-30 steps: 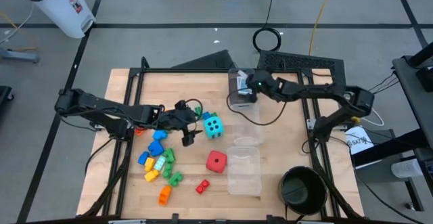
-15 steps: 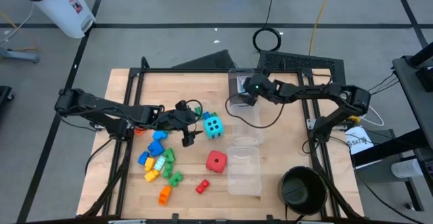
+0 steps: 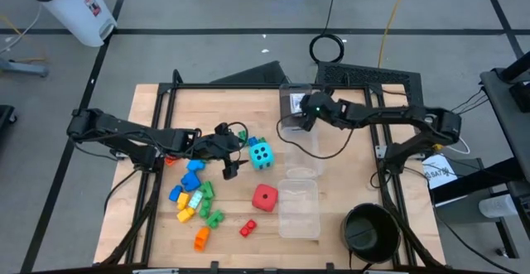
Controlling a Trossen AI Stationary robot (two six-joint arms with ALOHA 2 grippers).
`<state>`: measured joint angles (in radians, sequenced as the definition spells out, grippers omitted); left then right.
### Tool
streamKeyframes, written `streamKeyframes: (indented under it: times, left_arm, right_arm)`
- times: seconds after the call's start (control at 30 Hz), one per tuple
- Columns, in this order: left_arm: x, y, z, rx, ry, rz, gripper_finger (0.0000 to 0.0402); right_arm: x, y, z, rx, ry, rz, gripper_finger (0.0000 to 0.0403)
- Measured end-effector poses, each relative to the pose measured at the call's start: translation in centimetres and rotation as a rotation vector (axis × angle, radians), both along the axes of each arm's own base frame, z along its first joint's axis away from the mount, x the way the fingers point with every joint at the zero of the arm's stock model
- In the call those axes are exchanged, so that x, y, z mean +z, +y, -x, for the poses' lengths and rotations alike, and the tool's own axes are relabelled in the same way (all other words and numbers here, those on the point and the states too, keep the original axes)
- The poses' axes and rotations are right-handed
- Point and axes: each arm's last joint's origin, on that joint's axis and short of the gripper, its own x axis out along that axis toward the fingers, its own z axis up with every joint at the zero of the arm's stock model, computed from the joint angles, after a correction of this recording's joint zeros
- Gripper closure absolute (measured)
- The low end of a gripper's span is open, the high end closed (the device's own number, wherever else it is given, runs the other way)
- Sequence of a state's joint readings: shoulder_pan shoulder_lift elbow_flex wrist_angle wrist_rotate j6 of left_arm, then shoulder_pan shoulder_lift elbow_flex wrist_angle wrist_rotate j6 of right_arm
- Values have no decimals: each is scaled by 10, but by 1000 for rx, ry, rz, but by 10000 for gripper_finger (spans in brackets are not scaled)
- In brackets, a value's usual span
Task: Pick & Place Toys
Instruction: Put the playing cards into the upper black bin, then put the blue 8 stud game piece into the middle transparent bin
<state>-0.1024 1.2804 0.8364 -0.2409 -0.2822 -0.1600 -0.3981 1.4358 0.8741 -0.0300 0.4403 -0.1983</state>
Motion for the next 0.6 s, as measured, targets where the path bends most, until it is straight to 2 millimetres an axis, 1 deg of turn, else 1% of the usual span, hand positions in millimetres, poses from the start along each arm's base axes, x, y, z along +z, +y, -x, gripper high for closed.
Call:
streamKeyframes:
  times: [0.07, 0.17, 0.37, 0.47, 0.6]
  left_arm:
    - [0, 0, 0, 2, -2, 0, 55]
    - [0, 0, 0, 4, -2, -2, 55]
    - [1, 0, 0, 5, -8, -1, 55]
    - [1, 0, -1, 8, -13, 3, 55]
    - [0, 0, 0, 25, -8, 24, 55]
  right_arm:
    - [7, 3, 5, -6, -23, -2, 230]
    - [24, 11, 11, -2, -87, 2, 217]
    - [56, 38, 23, 48, -243, 3, 207]
    - [67, 53, 27, 79, -315, -24, 209]
    - [73, 73, 28, 145, -355, -50, 214]
